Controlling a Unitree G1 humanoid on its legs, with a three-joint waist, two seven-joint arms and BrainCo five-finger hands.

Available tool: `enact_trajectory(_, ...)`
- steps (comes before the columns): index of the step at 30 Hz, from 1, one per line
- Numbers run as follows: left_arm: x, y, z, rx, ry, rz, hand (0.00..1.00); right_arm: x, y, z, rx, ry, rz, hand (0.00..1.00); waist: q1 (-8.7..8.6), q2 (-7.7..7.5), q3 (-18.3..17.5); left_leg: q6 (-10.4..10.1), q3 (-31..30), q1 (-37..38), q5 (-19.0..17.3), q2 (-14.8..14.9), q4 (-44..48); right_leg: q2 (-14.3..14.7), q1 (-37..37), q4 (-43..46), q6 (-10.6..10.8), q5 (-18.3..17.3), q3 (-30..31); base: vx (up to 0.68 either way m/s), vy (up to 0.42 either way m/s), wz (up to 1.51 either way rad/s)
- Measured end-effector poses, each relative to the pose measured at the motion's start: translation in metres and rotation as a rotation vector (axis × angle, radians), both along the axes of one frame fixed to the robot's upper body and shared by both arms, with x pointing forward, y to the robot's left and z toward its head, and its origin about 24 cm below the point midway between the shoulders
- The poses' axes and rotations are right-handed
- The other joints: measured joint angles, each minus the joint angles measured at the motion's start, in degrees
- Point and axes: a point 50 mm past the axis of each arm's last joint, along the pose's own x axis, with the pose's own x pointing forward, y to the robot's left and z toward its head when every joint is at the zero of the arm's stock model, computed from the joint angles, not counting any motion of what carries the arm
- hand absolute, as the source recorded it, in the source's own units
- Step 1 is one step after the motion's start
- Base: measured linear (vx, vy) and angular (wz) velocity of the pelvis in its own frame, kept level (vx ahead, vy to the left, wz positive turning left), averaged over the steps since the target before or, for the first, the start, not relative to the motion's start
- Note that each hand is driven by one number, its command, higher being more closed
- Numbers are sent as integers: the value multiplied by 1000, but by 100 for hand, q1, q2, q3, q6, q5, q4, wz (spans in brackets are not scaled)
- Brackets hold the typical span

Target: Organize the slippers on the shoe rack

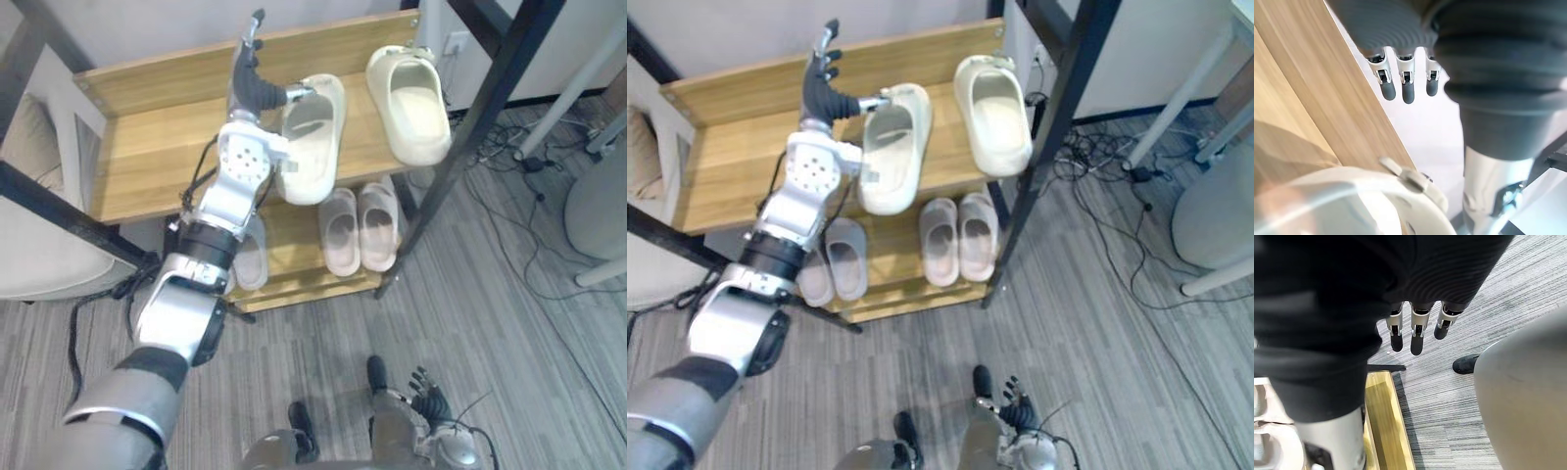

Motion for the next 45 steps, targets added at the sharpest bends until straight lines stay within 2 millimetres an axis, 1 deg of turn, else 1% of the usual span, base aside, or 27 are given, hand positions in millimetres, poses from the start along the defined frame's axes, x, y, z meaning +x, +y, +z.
enact_trajectory(4, -15, 1, -11, -91, -36, -69, 0, -1, 0, -1, -5, 7, -6, 0, 19, 11, -34, -16, -42, 62, 90, -7, -159, 9, 15, 0, 11, -13, -60, 25, -27, 6)
enact_trajectory(7, -20, -1, -35, -185, 17, -116, 0, -4, -1, -3, -7, 25, -10, 0, 56, 8, -41, -10, -164, 252, 166, -37, -312, -13, 201, -1, 24, -49, -188, 10, -10, 19)
enact_trajectory(8, -23, 0, -48, -234, 46, -130, 0, -6, -1, -5, -8, 39, -10, 0, 78, 4, -139, -11, -187, 265, 169, -43, -332, -19, 223, -1, 33, -65, -207, -6, 4, 14)
enact_trajectory(9, -25, 1, -55, -278, 60, -147, 0, -7, -2, -6, -9, 48, -10, 0, 113, -4, -187, -6, -201, 264, 173, -54, -339, -31, 225, -2, 41, -72, -215, -9, 5, 13)
enact_trajectory(12, -33, 3, -69, -388, 87, -192, 0, -8, -2, -7, -10, 56, -11, 0, 144, -9, -196, 13, -321, 299, 204, -101, -376, -83, 323, -4, 67, -95, -340, -23, 9, 21)
enact_trajectory(14, -36, 8, -83, -438, 115, -193, 0, -10, -2, -10, -10, 71, -10, 0, 169, -23, -223, 7, -325, 469, 291, -125, -575, -81, 405, -23, 16, -130, -359, -12, 3, 5)
enact_trajectory(16, -37, 12, -92, -469, 142, -191, 0, -10, -2, -11, -10, 78, -8, 0, 185, -32, -254, -25, -343, 530, 358, -135, -734, -78, 405, -31, -31, -162, -405, -1, -6, 4)
enact_trajectory(18, -38, 12, -95, -477, 156, -204, 0, -9, -2, -11, -10, 82, -8, 0, 183, -33, -253, -51, -395, 538, 416, -134, -824, -77, 398, -32, -50, -175, -492, 6, -23, 13)
enact_trajectory(21, -39, 12, -103, -484, 180, -208, 0, -7, -3, -14, -12, 103, -3, 0, 180, -36, -254, -35, -440, 640, 506, -99, -969, -34, 451, -33, -49, -176, -570, 33, -32, 6)
enact_trajectory(25, -42, 5, -113, -476, 218, -233, 0, -7, -2, -15, -15, 111, -4, 0, 181, -41, -252, -64, -486, 762, 524, -63, -1058, 23, 557, -44, -57, -228, -634, 49, -26, 4)
enact_trajectory(28, -43, -9, -117, -459, 245, -277, 0, -6, -2, -17, -17, 122, 2, 0, 177, -58, -246, -63, -482, 820, 524, -55, -1095, 26, 593, -47, -49, -244, -637, 25, -9, -1)
enact_trajectory(29, -44, -17, -120, -451, 264, -307, 0, -5, -1, -17, -16, 124, 4, 0, 158, -68, -246, -61, -481, 829, 525, -52, -1115, 19, 595, -47, -49, -245, -637, 0, 0, 0)
enact_trajectory(31, -45, -24, -123, -452, 273, -321, 0, -5, -1, -17, -16, 126, 4, 0, 159, -83, -245, -61, -482, 830, 524, -55, -1118, 14, 595, -48, -47, -246, -638, 0, 0, 0)
enact_trajectory(33, -45, -35, -124, -431, 283, -350, 0, -6, 0, -18, -17, 133, 8, 0, 157, -130, -265, -61, -483, 834, 524, -56, -1119, 13, 599, -48, -41, -251, -639, 0, 0, 0)
enact_trajectory(42, -41, -58, -121, -413, 310, -395, 0, -5, 3, -19, -18, 134, 12, 0, 107, -199, -252, -68, -446, 855, 519, -47, -1120, 18, 601, -49, -28, -256, -613, -1, -2, 0)
enact_trajectory(45, -39, -66, -118, -419, 314, -412, 0, -5, 5, -19, -15, 133, 15, 0, 80, -267, -234, -84, -417, 859, 507, -34, -1122, 29, 593, -49, -27, -256, -595, 3, -11, -4)
